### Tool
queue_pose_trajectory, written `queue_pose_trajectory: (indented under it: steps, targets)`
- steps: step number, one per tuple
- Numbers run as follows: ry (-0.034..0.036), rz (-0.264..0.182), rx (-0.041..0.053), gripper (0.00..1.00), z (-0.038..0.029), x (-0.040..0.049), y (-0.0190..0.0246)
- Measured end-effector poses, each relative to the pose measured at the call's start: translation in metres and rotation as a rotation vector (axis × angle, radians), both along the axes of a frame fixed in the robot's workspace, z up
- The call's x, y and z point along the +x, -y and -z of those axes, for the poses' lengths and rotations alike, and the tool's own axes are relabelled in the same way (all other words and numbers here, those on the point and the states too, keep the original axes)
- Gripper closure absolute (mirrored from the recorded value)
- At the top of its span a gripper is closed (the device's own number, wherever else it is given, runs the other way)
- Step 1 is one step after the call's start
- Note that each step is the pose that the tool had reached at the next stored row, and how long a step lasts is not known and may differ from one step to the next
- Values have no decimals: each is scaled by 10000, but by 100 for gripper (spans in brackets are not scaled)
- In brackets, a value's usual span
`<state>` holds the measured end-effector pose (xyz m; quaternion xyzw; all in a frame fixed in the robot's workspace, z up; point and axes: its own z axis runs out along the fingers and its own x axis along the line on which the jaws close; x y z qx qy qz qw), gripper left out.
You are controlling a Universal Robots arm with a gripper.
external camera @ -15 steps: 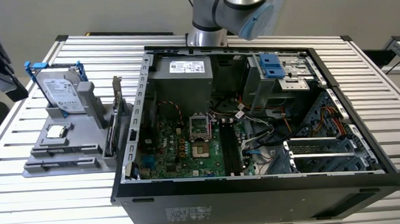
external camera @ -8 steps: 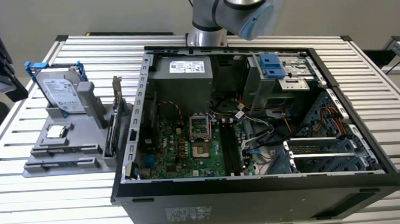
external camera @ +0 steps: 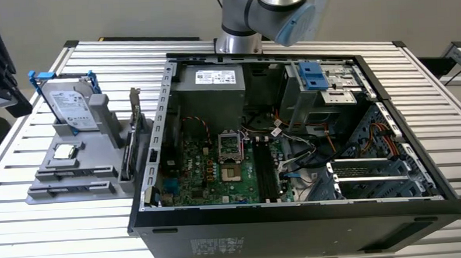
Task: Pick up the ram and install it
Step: 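Pick up the ram and move it above insertion slot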
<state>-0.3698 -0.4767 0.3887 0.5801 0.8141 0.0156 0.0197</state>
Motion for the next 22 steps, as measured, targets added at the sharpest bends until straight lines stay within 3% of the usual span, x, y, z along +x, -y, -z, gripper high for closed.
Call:
queue_pose_trajectory:
  steps: [22]
  targets:
    - [1,2218,1,100,0,-1,0]
